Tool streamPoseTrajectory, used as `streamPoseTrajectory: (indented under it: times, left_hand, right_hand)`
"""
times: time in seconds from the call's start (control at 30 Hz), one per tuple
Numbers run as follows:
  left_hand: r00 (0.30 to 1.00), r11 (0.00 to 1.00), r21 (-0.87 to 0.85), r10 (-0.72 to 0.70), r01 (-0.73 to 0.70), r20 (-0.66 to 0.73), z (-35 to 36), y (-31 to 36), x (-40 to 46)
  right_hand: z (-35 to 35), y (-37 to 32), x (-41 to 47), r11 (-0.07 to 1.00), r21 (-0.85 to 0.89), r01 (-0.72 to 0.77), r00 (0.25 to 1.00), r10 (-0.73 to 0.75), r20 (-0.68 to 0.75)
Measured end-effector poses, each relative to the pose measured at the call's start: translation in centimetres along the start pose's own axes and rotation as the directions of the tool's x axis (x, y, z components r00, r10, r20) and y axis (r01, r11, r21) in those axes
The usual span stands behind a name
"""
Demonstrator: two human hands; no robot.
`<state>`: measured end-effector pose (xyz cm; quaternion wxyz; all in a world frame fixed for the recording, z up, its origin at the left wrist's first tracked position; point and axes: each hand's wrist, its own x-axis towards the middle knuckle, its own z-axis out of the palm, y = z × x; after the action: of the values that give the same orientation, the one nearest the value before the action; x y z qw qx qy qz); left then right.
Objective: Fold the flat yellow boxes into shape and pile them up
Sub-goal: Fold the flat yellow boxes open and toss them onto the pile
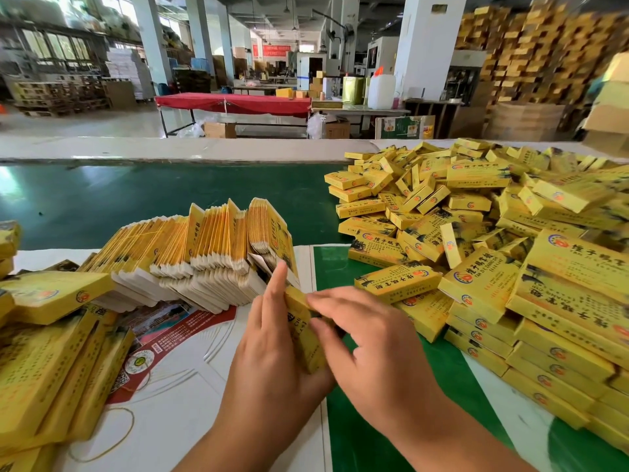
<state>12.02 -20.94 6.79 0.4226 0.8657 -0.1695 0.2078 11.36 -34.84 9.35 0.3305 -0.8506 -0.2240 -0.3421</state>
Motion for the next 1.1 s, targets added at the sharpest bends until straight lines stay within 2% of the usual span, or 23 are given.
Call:
streamPoseTrajectory:
  times: [0.13, 0.27, 0.33, 0.5, 0.6, 0.7, 0.83, 0.97, 1.1]
  left_hand:
    - [0.991, 0.986, -0.123, 0.100, -0.111, -0.093, -0.7, 0.1, 0.0]
    - [0.982, 0.987, -0.119, 0.090, -0.111, -0.167, -1.1, -1.1, 0.5]
    - [0.982, 0.986, -0.132, 0.073, -0.097, -0.173, -1.3, -1.3, 0.7]
    - [0.990, 0.986, -0.160, 0.025, -0.048, -0.141, -1.0, -2.2, 0.8]
    - [0.992, 0.969, -0.244, 0.000, -0.031, -0.129, -0.9, -2.3, 0.9]
    - [0.989, 0.951, -0.309, -0.017, -0.030, -0.148, -0.9, -2.3, 1.1]
    - [0.990, 0.967, -0.250, 0.023, -0.057, -0.139, -0.9, -2.1, 1.0]
    - [0.995, 0.981, -0.181, 0.057, -0.072, -0.084, -1.0, -1.6, 1.0]
    - [0.997, 0.987, -0.147, 0.066, -0.072, -0.045, -1.1, -1.3, 1.1]
  right_hand:
    - [-1.0, 0.9, 0.1, 0.999, 0.039, -0.010, 0.999, 0.011, -0.043]
    - [-1.4, 1.1, 0.3, 0.996, 0.067, -0.056, 0.994, 0.050, 0.093]
    - [-1.5, 1.0, 0.3, 0.996, 0.068, -0.051, 0.992, 0.042, 0.122]
    - [-1.7, 0.5, 0.5, 0.996, -0.084, -0.025, 0.990, 0.036, 0.138]
    - [-2.3, -0.2, 1.1, 0.992, -0.116, -0.040, 0.981, 0.061, 0.186]
    - [-4.9, 0.0, 2.7, 0.984, -0.057, -0.171, 0.969, 0.179, 0.172]
    - [-11.1, 2.8, 6.2, 0.929, -0.076, -0.362, 0.928, 0.366, 0.063]
    - [-16.4, 7.8, 8.8, 0.821, -0.149, -0.551, 0.832, 0.553, -0.031]
    - [-18.4, 13.3, 8.8, 0.694, -0.229, -0.682, 0.723, 0.686, -0.077]
